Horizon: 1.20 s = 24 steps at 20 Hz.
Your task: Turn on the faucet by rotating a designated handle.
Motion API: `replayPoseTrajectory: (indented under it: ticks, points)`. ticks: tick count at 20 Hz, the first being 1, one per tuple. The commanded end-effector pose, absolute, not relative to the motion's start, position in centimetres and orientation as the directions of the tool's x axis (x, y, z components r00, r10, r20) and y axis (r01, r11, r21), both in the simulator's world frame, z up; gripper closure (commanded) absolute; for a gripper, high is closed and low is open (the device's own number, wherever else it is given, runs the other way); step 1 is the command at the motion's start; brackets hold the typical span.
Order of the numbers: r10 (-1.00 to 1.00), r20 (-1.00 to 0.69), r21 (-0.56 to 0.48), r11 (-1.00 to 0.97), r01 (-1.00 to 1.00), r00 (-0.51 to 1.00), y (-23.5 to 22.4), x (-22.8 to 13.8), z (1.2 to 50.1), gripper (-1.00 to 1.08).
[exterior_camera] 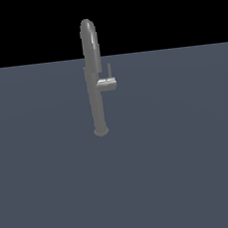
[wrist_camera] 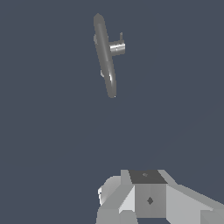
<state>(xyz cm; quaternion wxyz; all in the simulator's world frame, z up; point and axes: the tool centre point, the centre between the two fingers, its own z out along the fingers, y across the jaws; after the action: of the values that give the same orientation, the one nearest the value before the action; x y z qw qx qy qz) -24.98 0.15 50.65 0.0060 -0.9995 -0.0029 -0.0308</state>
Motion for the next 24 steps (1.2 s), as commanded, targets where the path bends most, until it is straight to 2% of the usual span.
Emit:
replayPoseTrajectory:
  ticks: [1,13,24]
  points:
    - [0.005,0.062,-0.012,-1.000,0.006,0.998,0.1,-25.0,50.6,1.08]
    - [-0.038,0.006,-0.054,-0.998,-0.037,0.999,0.6,-23.2,50.6,1.08]
    - [-0.142,-0.152,-0.154,-0.974,-0.165,0.978,1.4,-18.2,50.0,1.08]
